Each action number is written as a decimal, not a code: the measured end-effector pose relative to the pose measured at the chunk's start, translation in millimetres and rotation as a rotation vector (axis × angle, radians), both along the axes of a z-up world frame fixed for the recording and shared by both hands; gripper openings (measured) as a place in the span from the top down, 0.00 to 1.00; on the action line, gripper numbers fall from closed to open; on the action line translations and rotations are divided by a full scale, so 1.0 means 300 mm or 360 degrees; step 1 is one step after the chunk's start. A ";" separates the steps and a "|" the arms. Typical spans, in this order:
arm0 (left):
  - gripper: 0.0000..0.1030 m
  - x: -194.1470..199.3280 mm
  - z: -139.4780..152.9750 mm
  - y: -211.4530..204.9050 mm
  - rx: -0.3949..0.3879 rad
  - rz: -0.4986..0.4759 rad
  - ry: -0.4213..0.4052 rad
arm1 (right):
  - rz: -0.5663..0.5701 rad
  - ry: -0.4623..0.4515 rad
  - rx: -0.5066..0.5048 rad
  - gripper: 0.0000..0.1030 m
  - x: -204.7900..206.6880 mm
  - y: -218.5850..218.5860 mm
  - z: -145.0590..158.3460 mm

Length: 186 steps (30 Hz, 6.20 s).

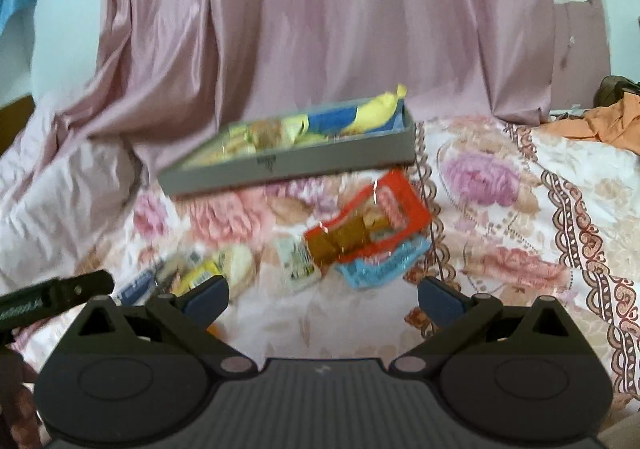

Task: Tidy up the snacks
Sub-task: 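Open the left tool over the tray while the right tool releases its bag, withdraw both, then move the left tool to the mandarin orange while the right tool reaches the red tofu-skewer pack, then close the left tool on the orange while the right tool grips the red pack, lift both, then carry the orange with the left tool while the right tool carries the red pack over the tray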

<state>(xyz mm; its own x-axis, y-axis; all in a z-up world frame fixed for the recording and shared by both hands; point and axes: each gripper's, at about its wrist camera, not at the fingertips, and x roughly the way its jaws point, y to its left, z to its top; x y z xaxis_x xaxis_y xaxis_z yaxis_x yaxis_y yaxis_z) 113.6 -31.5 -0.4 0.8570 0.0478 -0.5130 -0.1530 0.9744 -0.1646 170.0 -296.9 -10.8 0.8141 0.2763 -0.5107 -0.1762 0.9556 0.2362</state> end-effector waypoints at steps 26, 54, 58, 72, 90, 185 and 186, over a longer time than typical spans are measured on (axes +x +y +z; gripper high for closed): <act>0.01 0.054 -0.135 -0.029 0.0122 -0.0199 0.0209 | 0.0152 0.0310 -0.0128 0.00 0.116 0.078 -0.075; 0.08 0.200 -0.185 -0.185 0.0042 -0.0406 0.0170 | 0.0088 0.0116 0.0016 0.07 0.503 -0.149 -0.084; 0.13 0.207 -0.192 -0.203 0.0039 -0.0423 0.0179 | 0.0115 0.0120 0.0041 0.16 0.539 -0.143 -0.097; 0.55 0.231 -0.211 -0.164 -0.0016 -0.0211 0.0249 | 0.0183 0.0223 0.0036 0.80 0.531 -0.140 -0.106; 0.59 0.226 -0.209 -0.139 -0.0080 -0.0189 0.0258 | 0.0633 0.0166 -0.0359 0.32 0.376 -0.027 -0.078; 0.63 0.557 0.222 -0.274 -0.0045 -0.0113 -0.0375 | 0.0115 -0.0920 -0.0616 0.46 0.318 0.109 0.065; 0.63 0.584 0.230 -0.279 -0.0051 -0.0107 -0.0383 | 0.0072 -0.0921 -0.0580 0.46 0.344 0.097 0.069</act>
